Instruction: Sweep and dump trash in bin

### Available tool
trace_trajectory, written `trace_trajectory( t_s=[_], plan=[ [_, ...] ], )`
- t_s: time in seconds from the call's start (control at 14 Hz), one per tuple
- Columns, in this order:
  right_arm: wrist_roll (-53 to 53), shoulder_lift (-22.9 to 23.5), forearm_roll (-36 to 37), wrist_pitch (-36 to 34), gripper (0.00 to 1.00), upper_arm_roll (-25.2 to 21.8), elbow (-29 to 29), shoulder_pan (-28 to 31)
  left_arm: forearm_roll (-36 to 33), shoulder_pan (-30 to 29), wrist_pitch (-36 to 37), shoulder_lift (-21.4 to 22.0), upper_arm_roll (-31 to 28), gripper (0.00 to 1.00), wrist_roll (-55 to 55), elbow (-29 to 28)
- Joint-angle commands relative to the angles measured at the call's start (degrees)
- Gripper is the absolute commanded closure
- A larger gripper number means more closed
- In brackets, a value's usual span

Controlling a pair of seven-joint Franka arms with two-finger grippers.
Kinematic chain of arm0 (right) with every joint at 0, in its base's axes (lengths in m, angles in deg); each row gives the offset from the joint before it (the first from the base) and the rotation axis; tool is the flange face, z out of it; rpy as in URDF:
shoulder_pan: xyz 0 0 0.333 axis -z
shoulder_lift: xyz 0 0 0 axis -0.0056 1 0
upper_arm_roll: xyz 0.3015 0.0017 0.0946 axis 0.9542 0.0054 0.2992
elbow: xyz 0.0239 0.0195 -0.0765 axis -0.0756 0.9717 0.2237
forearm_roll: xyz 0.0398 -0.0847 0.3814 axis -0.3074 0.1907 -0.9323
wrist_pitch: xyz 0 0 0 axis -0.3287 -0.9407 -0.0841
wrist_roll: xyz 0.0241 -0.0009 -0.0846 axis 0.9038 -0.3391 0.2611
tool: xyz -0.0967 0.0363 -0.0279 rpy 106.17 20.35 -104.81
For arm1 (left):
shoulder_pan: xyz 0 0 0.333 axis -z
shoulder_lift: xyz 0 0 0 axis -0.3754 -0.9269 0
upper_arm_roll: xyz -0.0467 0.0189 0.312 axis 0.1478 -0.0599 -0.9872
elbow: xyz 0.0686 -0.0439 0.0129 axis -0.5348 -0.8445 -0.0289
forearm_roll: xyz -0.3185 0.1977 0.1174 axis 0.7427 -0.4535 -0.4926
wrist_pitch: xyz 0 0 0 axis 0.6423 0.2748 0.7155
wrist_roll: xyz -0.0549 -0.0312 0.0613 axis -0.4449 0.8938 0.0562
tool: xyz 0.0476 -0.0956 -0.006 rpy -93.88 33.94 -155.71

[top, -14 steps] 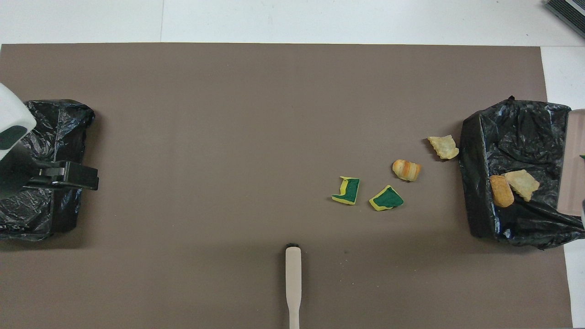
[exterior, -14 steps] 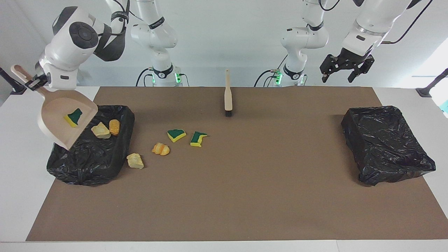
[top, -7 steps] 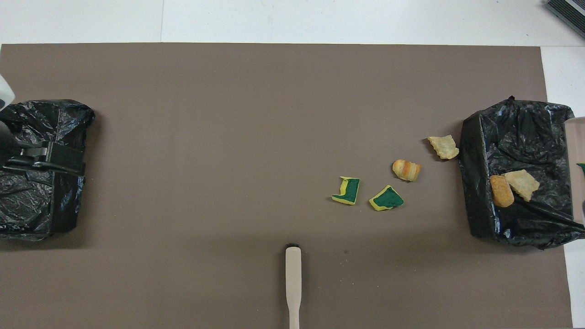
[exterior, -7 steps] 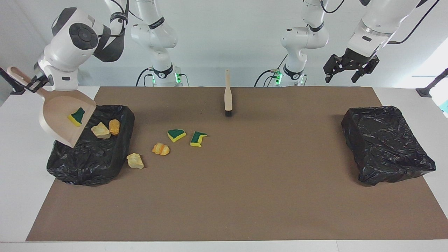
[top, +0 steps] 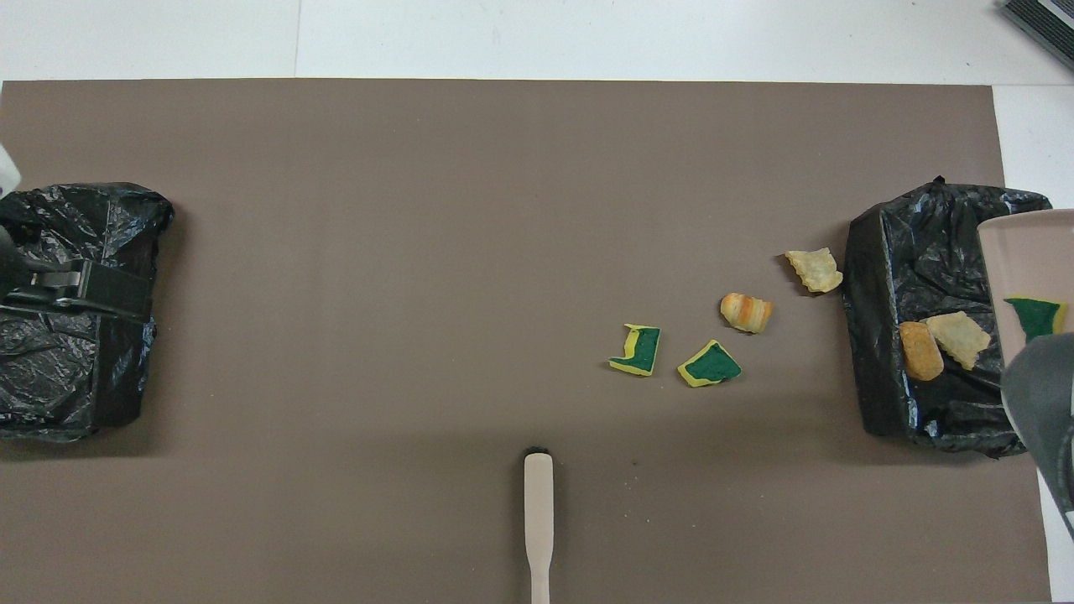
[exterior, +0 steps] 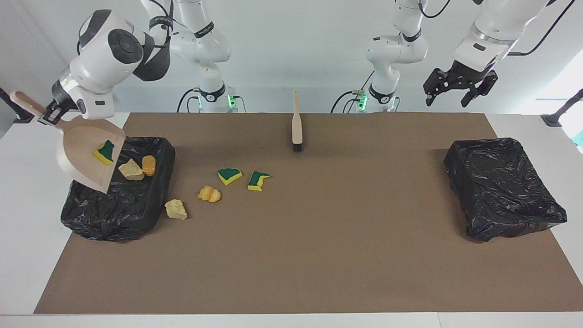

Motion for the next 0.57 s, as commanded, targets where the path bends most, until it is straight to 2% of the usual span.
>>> trace_trajectory(
  t_s=[0.0,0.29,0.5],
  plan=[
    [-0.72,0.78,4.25,1.08,1.0,-0.17,1.22,0.43,-0.97,-1.6,0.73,1.02,0.28,0.0,-1.44,-0.76],
    [0.09,-2.38,13.84,1.34,1.0,-0.09,1.65,0.34,-0.97,-1.51,0.55,1.02,0.36,0.0,-1.97,-0.76],
    [-0.27,-3.17,13.52,1.95,1.0,-0.08,3.58,-0.37,-0.88,-1.6,0.55,1.02,0.28,0.0,-2.14,-0.85]
  ],
)
